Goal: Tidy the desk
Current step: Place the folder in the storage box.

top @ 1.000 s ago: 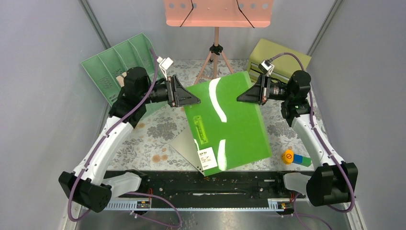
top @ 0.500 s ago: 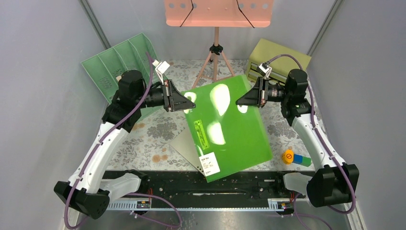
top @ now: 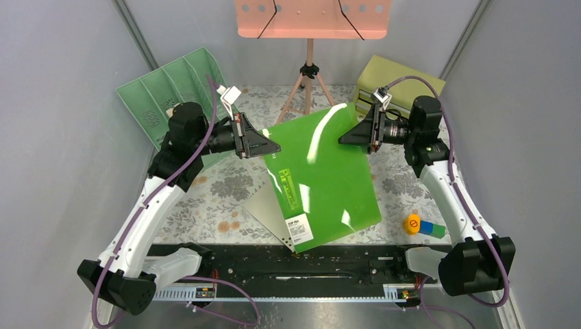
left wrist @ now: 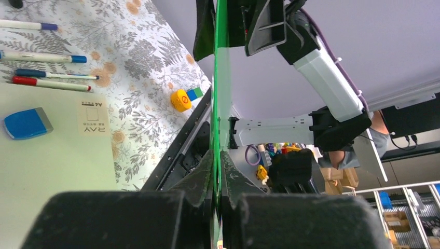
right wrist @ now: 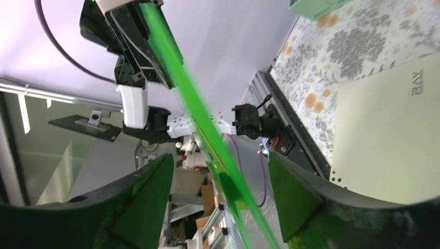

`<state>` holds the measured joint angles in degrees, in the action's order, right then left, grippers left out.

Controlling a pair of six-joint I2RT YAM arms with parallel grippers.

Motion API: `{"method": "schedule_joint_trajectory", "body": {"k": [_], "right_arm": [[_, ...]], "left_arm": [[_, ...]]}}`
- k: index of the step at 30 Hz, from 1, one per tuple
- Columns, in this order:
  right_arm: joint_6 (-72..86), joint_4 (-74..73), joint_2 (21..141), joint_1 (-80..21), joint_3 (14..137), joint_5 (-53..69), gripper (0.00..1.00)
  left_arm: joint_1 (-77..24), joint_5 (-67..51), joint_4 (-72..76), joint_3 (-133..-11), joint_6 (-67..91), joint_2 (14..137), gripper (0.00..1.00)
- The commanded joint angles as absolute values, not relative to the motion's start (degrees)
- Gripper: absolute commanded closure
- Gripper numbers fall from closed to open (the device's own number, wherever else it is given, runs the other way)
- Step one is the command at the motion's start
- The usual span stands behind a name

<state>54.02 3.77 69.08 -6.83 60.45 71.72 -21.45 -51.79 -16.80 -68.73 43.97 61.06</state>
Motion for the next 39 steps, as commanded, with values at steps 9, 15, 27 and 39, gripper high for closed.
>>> {"method": "schedule_joint_trajectory", "body": {"k": [9, 15, 27, 39], "right_arm": [[36.2, -31.4, 73.5, -2.1, 76.8, 53.4, 0.09], [29.3, -43.6, 73.9, -1.7, 81.4, 41.5, 0.06], [28.2, -46.5, 72.3, -1.6, 80.2, 33.9, 0.00], [26.2, -48.3, 72.7, -1.5, 80.1, 36.0, 0.01]], "left_arm": [[-20.8, -32.4, -26.5, -72.5, 38.3, 56.8, 1.00], [-20.1, -23.9, -32.8, -74.8, 35.6, 55.4, 1.00], [-19.7, -0.4, -42.2, -79.5, 32.3, 49.2, 1.00], [-19.6, 16.4, -45.6, -83.7, 26.4, 45.1, 1.00]]}}
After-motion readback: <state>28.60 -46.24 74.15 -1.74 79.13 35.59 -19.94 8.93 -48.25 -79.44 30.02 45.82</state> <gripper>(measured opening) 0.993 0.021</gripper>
